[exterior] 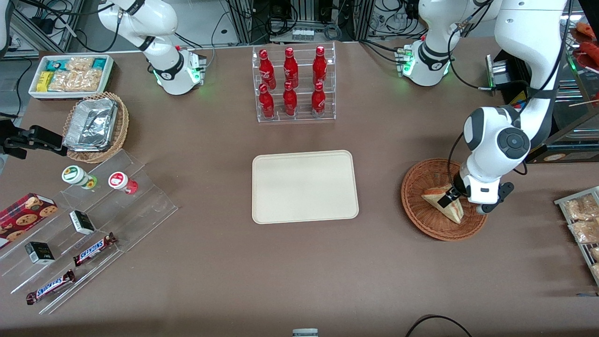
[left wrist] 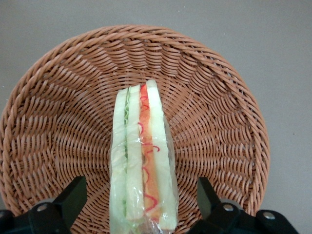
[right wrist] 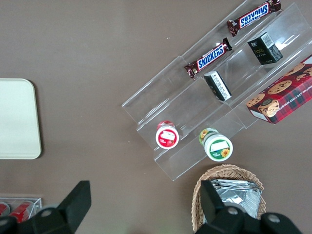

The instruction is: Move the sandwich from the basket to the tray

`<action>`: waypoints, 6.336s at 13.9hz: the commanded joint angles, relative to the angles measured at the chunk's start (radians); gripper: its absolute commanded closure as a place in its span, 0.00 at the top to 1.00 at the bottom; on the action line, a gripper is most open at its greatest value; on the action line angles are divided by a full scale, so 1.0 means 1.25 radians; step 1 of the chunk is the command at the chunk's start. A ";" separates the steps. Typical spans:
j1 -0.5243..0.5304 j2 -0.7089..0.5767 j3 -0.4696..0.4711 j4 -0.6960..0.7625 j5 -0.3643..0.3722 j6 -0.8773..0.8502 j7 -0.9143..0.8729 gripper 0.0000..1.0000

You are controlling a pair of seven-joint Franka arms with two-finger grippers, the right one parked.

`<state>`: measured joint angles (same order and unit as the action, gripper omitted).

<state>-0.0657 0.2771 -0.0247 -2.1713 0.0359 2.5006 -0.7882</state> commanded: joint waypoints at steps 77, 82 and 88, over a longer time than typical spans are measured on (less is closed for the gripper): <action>-0.155 -0.155 0.008 0.532 -0.020 -0.842 0.365 1.00; -0.057 -0.235 0.006 0.507 -0.018 -0.906 0.503 1.00; 0.027 -0.261 0.005 0.499 -0.020 -0.926 0.635 1.00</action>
<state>-0.0654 -0.0191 -0.0035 -1.5245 0.0249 1.3542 -0.0268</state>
